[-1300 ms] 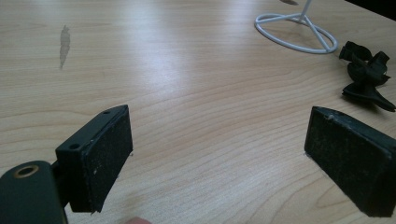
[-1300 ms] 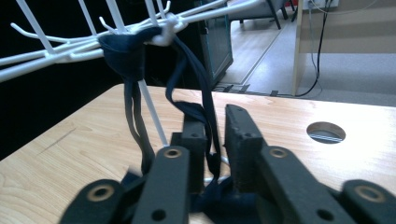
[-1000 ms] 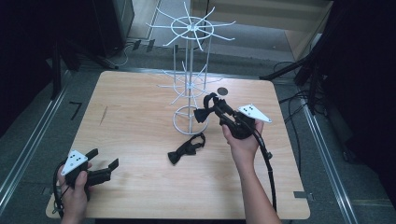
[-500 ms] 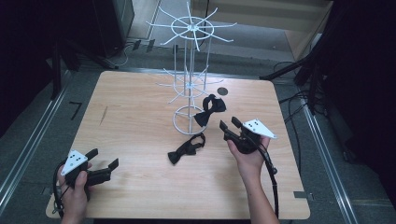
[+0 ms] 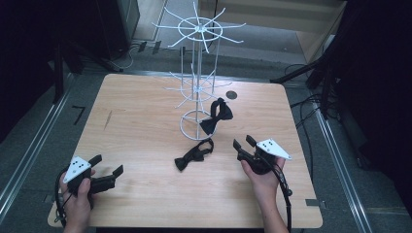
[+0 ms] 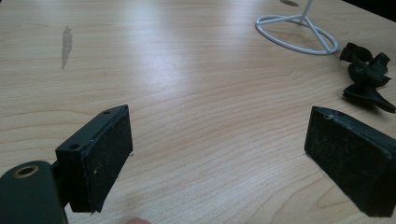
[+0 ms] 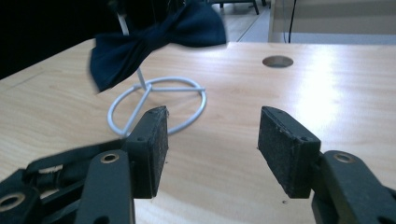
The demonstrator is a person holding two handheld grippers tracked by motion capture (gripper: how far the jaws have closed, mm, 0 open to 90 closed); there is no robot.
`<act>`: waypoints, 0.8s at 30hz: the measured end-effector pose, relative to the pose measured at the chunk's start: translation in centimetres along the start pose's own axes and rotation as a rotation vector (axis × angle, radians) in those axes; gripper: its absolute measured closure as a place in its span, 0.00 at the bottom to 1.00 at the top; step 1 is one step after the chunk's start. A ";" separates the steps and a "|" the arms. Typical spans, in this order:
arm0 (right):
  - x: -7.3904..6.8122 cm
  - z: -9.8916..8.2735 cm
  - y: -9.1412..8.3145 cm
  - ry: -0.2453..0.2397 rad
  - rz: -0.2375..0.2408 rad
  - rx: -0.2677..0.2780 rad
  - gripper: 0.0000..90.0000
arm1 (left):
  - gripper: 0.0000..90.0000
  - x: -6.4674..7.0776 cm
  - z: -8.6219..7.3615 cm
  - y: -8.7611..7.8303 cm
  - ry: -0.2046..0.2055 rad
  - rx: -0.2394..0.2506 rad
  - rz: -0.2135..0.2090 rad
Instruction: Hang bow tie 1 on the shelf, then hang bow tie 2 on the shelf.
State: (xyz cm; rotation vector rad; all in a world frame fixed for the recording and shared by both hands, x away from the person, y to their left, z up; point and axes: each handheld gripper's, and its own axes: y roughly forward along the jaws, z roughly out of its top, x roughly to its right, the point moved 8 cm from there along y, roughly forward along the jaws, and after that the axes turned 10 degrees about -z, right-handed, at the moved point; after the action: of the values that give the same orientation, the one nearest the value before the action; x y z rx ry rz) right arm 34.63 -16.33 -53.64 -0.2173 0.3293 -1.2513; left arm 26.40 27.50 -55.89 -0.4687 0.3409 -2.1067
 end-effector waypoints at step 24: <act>-3.7 -4.6 -1.2 -0.062 0.057 -0.057 0.49 | 0.09 -0.1 0.0 -0.1 -0.004 0.009 0.006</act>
State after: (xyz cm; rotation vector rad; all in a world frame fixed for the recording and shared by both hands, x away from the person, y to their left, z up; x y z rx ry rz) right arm 30.84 -13.05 -57.09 -0.2932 0.3163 -1.1777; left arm 26.36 27.61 -55.82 -0.4658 0.3304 -2.1009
